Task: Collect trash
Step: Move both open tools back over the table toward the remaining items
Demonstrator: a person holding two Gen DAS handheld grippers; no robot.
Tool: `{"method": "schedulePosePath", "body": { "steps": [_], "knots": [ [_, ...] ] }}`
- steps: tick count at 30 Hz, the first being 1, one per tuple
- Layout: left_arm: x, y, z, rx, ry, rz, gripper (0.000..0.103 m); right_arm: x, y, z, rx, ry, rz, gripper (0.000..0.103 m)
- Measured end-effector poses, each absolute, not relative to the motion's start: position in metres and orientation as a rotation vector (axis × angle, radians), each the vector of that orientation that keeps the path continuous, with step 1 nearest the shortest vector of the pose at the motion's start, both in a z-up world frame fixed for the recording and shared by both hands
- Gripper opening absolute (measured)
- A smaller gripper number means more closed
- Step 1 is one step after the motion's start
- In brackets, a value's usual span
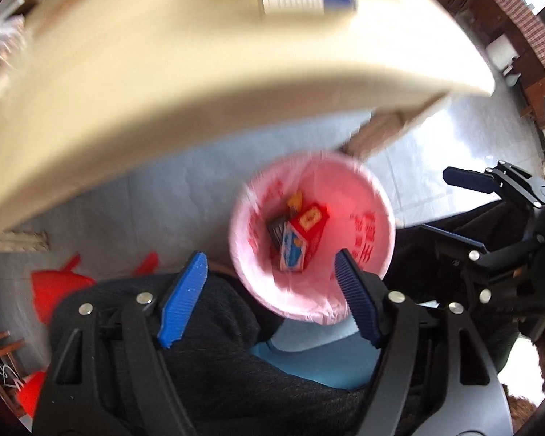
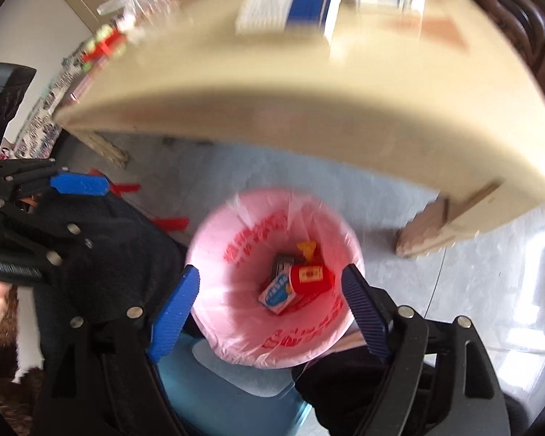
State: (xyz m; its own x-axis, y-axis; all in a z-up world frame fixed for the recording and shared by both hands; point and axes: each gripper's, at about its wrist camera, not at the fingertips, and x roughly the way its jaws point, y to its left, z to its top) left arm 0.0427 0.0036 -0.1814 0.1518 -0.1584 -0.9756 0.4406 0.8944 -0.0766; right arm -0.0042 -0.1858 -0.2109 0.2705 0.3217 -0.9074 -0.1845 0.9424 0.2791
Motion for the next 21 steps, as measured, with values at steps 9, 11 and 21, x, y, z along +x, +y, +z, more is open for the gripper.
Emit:
{"method": "schedulePosePath", "body": {
  "steps": [9, 11, 21],
  "knots": [
    [0.102, 0.0, -0.06, 0.482, 1.112, -0.424, 0.077, 0.032, -0.2, -0.115, -0.075, 1.144, 0.393, 0.079],
    [0.122, -0.006, -0.038, 0.558, 1.079, -0.419, 0.079, 0.043, -0.199, -0.092, -0.116, 1.127, 0.432, 0.079],
    [0.208, -0.044, 0.002, 0.717, 1.154, -0.548, 0.084, 0.086, -0.176, -0.022, -0.289, 1.045, 0.658, 0.086]
  ]
}}
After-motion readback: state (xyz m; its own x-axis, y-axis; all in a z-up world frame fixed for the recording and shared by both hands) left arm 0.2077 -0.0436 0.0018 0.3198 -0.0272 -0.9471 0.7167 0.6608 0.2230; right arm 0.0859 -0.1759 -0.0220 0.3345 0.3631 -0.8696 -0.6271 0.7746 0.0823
